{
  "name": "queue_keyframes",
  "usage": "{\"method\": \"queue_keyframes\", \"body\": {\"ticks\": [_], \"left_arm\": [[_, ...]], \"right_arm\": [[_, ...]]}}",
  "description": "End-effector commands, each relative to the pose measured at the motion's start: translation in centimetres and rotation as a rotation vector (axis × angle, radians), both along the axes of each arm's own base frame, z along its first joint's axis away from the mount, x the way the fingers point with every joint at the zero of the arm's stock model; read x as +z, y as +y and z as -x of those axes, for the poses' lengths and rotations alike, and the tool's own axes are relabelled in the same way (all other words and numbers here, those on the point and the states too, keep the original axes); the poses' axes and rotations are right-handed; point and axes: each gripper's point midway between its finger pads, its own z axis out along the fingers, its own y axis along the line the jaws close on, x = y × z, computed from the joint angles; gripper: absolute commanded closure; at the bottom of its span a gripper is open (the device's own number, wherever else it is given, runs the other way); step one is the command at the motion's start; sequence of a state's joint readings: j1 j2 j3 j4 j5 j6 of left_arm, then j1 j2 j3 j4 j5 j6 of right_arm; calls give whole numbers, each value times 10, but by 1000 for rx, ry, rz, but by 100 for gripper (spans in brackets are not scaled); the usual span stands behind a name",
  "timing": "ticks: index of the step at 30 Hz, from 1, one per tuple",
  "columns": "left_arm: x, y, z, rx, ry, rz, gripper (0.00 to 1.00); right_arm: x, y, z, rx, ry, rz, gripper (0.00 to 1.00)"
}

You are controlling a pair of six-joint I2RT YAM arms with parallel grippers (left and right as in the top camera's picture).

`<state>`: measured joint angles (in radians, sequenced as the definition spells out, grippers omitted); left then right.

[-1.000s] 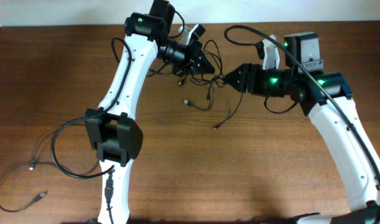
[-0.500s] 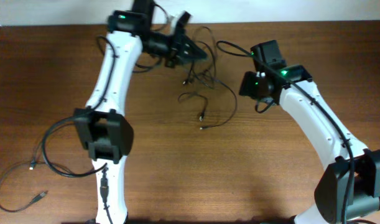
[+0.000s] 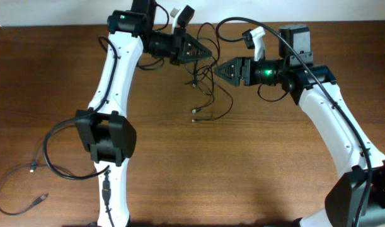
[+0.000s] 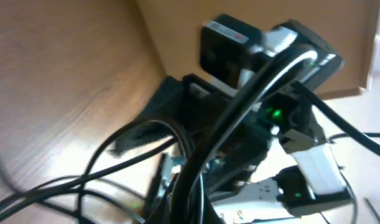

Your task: Untangle cables

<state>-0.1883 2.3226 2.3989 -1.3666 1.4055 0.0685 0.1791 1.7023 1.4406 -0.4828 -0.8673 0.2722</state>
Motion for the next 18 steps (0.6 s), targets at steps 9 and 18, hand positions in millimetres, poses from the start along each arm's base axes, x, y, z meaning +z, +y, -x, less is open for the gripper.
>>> {"method": "queue_keyframes", "body": {"ticks": [9,18], "left_arm": [[23,6,7,-8,-5,69,95],[-57,35,-9,113,-24,-424,58]], "right_arm": [[-75,-163,-16,-940,278,620,33],[-96,-159,23,-737,385,742,42]]}}
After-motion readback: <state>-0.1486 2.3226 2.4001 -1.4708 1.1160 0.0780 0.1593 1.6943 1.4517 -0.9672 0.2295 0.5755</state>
